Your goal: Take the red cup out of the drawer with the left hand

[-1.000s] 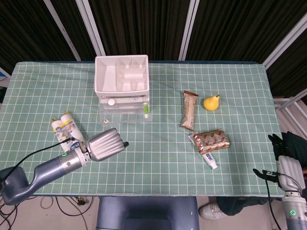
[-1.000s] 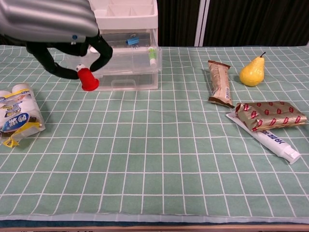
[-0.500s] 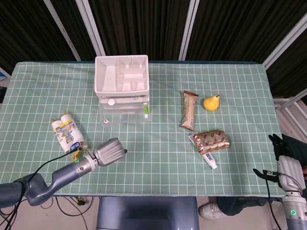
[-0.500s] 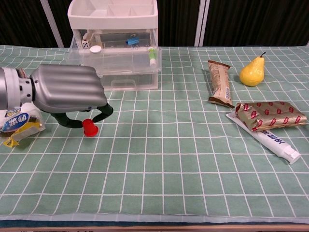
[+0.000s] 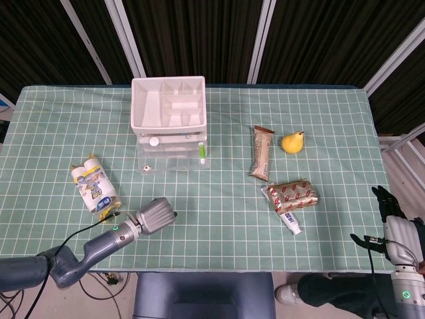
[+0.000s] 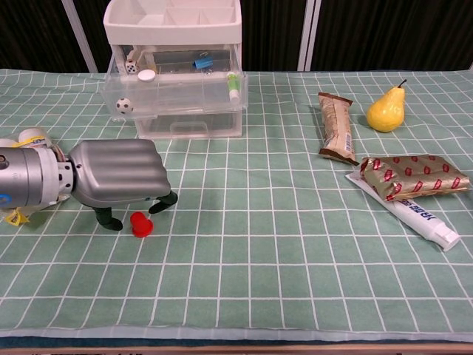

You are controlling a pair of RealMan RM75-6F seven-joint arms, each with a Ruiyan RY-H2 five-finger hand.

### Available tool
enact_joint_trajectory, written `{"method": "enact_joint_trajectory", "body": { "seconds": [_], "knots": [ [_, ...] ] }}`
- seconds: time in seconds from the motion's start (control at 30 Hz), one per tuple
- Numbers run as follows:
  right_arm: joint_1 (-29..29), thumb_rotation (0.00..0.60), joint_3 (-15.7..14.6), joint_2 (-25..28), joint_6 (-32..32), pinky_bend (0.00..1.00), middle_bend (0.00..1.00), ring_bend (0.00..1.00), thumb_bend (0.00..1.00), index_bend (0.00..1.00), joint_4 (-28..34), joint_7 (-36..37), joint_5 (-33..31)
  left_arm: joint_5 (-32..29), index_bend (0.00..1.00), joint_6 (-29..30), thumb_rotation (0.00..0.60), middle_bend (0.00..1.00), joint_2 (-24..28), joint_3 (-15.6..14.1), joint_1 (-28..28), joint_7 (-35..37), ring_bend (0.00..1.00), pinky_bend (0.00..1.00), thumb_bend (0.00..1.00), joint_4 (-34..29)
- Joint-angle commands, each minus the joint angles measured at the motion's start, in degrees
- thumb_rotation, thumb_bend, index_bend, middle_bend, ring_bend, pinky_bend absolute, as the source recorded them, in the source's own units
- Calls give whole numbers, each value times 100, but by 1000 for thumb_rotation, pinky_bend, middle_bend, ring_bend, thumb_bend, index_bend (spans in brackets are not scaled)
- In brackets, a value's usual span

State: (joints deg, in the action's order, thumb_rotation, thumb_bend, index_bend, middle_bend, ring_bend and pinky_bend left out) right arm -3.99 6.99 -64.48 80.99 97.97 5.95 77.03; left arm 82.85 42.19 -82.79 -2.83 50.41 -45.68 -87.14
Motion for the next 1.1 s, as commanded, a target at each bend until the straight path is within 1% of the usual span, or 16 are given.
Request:
{"method": "enact_joint_trajectory", "body": {
  "seconds": [0.03, 0.1, 0.2, 0.23, 0.3, 0.37, 0.4, 0.47, 0.5, 0.53, 0.6, 0.67, 0.7, 0.8, 0.93, 1.1],
  "knots": [
    [1, 600, -3, 0, 1, 229, 0, 0, 65, 0, -2, -2, 4, -19, 364, 240, 600, 1000, 77, 82, -76, -24, 1000, 1000, 39, -161],
    [1, 600, -3, 0, 0, 229, 0, 0, 65, 0, -3, -2, 4, 17, 334, 460, 600, 1000, 173, 143, -137, -5, 1000, 1000, 32, -308],
    [1, 600, -8, -2, 4, 229, 0, 0, 66, 0, -6, -13, 15, 96, 313, 1013, 600, 979, 347, 271, -337, 106, 988, 999, 26, -606],
    [2, 600, -11, -3, 6, 229, 0, 0, 66, 0, -7, -16, 20, 162, 289, 1337, 600, 937, 429, 315, -471, 155, 955, 988, 26, -754],
    [1, 600, -15, -4, 10, 229, 0, 0, 65, 0, -16, -30, 33, 256, 237, 1837, 600, 811, 535, 361, -700, 244, 849, 932, 27, -968],
    [1, 600, -17, -7, 14, 229, 0, 0, 65, 0, -25, -37, 38, 368, 187, 2392, 600, 629, 664, 364, -989, 384, 684, 819, 50, -1219],
    [0, 600, -18, -8, 14, 229, 0, 0, 65, 0, -30, -43, 40, 431, 170, 2663, 600, 558, 724, 344, -1144, 453, 619, 772, 61, -1329],
    [-4, 600, -20, -16, 22, 229, 0, 0, 66, 0, -71, -94, 48, 551, 123, 3308, 600, 332, 854, 264, -1549, 577, 414, 594, 79, -1513],
    [-5, 600, -21, -22, 24, 229, 0, 0, 66, 0, -80, -111, 51, 573, 103, 3549, 600, 236, 898, 220, -1721, 605, 325, 498, 78, -1558],
    [-6, 600, -24, -26, 28, 229, 0, 0, 66, 0, -84, -123, 57, 577, 89, 3825, 600, 182, 940, 182, -1916, 655, 272, 440, 77, -1588],
    [-9, 600, -35, -38, 46, 229, 0, 0, 66, 0, -100, -176, 94, 585, 36, 4290, 600, 52, 988, 95, -2270, 821, 123, 281, 68, -1605],
    [-15, 600, -59, -62, 91, 229, 0, 0, 65, 0, -145, -273, 182, 503, 7, 4727, 600, 5, 1062, -19, -2673, 1070, 36, 169, 53, -1570],
    [-16, 600, -67, -75, 111, 229, 0, 0, 65, 0, -160, -308, 216, 443, 1, 4867, 600, 0, 1100, -60, -2823, 1182, 10, 116, 44, -1543],
    [-16, 600, -88, -111, 153, 229, 0, 0, 65, 0, -201, -392, 281, 201, 0, 5223, 600, 0, 1231, -141, -3247, 1613, 0, 32, 22, -1421],
    [-16, 600, -102, -148, 198, 229, 0, 0, 65, 0, -258, -484, 337, -114, 0, 5520, 600, 0, 1432, -141, -3680, 2197, 0, 21, 15, -1086],
    [-16, 600, -109, -156, 220, 229, 0, 0, 65, 0, -329, -544, 364, -375, 0, 5599, 600, 0, 1546, -76, -3971, 2730, 0, 0, 15, -793]
  ]
}}
